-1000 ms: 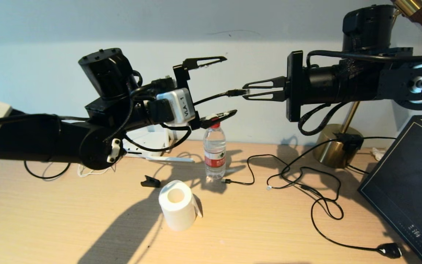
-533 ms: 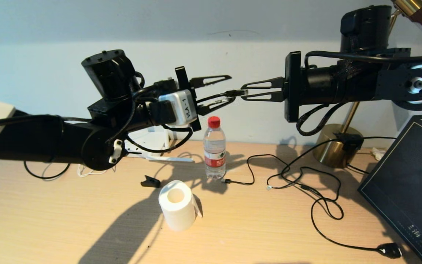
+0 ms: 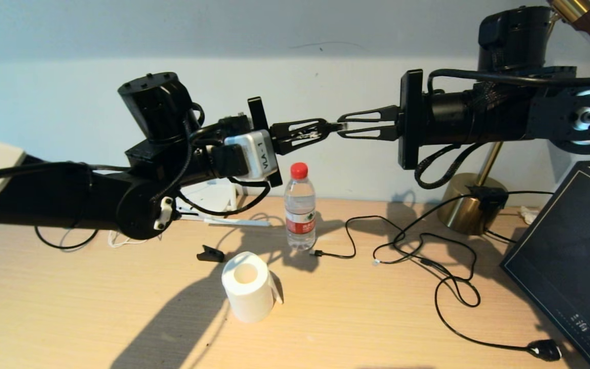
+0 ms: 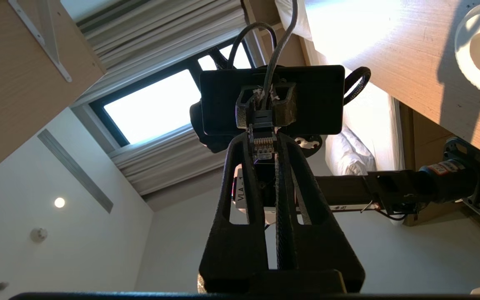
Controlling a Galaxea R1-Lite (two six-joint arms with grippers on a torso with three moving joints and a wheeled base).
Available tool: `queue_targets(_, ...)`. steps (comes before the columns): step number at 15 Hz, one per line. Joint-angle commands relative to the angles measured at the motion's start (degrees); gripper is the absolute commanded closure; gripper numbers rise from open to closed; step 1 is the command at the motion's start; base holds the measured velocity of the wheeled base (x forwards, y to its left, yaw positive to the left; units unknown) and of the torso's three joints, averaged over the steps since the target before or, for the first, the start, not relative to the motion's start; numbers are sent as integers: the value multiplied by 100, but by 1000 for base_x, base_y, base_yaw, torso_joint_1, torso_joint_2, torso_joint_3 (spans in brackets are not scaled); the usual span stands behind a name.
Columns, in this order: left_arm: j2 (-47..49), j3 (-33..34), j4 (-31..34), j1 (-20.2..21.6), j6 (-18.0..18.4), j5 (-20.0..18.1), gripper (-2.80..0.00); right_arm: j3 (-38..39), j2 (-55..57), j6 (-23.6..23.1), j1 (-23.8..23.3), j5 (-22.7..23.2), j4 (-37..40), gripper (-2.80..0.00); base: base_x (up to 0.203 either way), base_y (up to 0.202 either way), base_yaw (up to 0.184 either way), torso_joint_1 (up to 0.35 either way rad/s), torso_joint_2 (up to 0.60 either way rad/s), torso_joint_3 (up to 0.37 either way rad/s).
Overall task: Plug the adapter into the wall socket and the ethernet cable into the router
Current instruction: Hand it to the other hand
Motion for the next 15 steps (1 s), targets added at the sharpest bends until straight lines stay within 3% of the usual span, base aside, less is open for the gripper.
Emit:
queue_targets(1, -35, 6, -40, 2, 36, -25, 0, -8, 76, 56, 3, 28, 11, 0, 0, 0, 0, 0, 0, 0)
queue_targets(8, 3, 66, -40, 2, 13, -25, 0, -96, 146, 38, 3, -7, 4, 0, 0, 0, 0, 0, 0, 0)
queue_targets(9, -15, 137, -40, 2, 10, -25, 0, -96, 146, 30, 3, -16, 11, -280, 0, 0, 0, 0, 0, 0)
queue_targets(13, -176, 450, -7, 28, -126, -25, 0, -95, 127, 30, 3, -221, 2, -280, 0, 0, 0, 0, 0, 0)
queue_targets(15, -256, 573, -57, 174, -847, -25, 0, -26, 10, 14, -21, -407, 9, -280, 0, 0, 0, 0, 0, 0)
